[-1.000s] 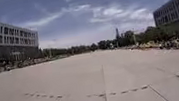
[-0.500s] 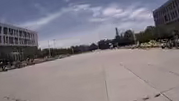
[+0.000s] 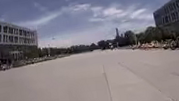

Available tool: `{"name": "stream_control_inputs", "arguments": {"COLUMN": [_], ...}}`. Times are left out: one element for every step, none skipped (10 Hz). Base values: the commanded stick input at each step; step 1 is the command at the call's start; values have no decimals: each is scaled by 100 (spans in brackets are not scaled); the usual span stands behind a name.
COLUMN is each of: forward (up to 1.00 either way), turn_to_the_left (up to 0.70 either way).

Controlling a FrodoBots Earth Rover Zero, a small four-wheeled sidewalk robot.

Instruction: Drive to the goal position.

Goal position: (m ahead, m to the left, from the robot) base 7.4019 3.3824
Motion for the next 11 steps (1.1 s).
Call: {"name": "stream_control_inputs", "arguments": {"forward": [60, 60, 60, 60, 60, 60, 60, 60, 60, 60, 60], "turn_to_the_left": [0, 0, -1, -7, -12, -13, -14, -12, -6, 0, 0]}}
